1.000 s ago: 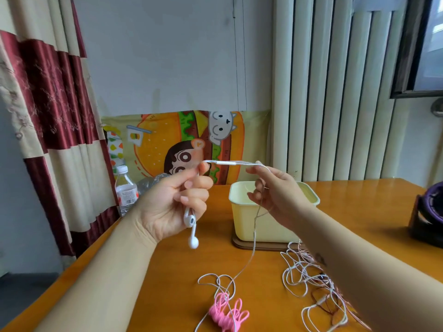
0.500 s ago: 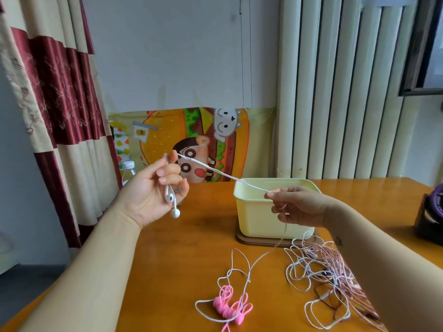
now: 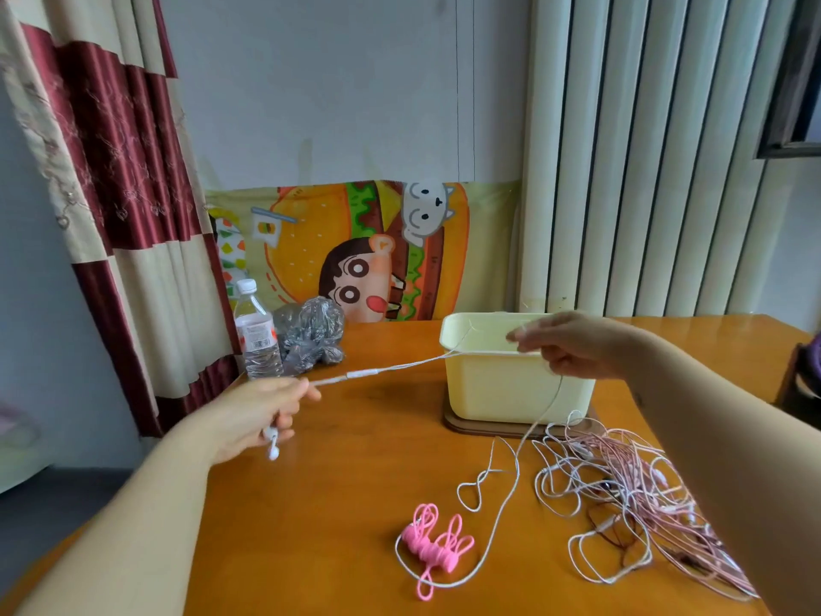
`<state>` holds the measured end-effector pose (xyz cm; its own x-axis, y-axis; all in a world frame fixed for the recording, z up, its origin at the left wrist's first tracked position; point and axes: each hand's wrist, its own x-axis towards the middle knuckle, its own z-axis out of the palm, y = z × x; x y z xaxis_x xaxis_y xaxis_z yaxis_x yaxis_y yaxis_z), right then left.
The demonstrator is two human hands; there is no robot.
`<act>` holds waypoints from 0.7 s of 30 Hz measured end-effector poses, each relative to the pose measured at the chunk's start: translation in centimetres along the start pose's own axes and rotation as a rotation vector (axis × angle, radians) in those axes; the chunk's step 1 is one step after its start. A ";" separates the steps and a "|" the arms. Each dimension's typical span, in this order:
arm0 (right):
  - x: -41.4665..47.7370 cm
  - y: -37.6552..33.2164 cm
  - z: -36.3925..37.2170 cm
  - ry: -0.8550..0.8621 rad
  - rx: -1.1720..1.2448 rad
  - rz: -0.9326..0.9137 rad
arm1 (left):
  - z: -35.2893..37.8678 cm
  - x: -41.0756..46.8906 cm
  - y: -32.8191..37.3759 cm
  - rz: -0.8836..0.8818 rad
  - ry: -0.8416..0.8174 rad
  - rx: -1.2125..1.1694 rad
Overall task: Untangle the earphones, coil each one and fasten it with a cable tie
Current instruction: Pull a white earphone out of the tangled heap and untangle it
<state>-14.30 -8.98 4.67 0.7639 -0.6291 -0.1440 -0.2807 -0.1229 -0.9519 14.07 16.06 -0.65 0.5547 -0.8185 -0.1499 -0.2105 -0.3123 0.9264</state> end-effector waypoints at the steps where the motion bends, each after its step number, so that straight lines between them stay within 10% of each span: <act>1: 0.2 -0.2 0.0 0.066 0.100 -0.053 | 0.3 0.2 -0.9 -0.025 -0.026 0.078; 8: 0.6 -5.2 2.2 0.255 0.365 -0.365 | 4.1 1.2 -3.9 -0.050 -0.156 0.343; 14: 0.4 -8.0 3.5 0.486 0.106 -0.578 | 6.2 0.9 -3.7 -0.032 -0.203 0.387; 21: 1.9 -6.1 1.9 0.790 -0.265 -0.661 | 4.8 -0.8 -3.0 -0.208 -0.502 -0.128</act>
<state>-9.98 -7.97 9.68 0.2432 -0.6848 0.6870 -0.1384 -0.7255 -0.6742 10.35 15.34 -4.97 0.1162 -0.8848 -0.4513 -0.0208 -0.4565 0.8895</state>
